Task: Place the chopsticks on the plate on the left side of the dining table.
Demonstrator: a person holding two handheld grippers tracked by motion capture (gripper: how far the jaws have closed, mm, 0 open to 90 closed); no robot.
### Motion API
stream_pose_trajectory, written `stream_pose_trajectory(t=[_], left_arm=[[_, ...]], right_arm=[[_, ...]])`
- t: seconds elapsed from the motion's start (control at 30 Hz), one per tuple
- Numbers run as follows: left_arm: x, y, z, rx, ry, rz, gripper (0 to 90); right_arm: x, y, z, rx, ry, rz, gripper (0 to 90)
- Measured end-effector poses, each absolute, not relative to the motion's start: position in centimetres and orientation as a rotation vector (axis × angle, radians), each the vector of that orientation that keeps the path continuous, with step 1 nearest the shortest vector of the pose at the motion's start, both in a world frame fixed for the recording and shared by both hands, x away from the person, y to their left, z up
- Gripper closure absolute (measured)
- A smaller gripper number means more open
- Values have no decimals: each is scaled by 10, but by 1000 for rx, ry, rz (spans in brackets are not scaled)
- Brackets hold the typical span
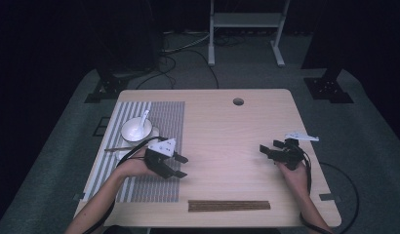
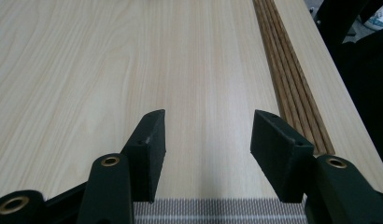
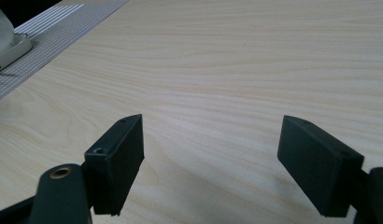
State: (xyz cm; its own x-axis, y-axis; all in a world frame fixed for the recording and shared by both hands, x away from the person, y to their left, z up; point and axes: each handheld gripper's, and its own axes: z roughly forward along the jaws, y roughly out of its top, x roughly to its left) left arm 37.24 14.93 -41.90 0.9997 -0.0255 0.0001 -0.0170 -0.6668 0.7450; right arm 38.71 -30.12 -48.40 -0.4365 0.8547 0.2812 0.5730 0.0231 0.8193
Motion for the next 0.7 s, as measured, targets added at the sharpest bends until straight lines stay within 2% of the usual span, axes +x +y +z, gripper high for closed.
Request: stream_pose_trajectory(t=[0.7], left_arm=[[358, 91, -440, 2311, -45, -71, 311]], right_arm=[[387, -301, -484, 1466, 2013, 1385, 211]])
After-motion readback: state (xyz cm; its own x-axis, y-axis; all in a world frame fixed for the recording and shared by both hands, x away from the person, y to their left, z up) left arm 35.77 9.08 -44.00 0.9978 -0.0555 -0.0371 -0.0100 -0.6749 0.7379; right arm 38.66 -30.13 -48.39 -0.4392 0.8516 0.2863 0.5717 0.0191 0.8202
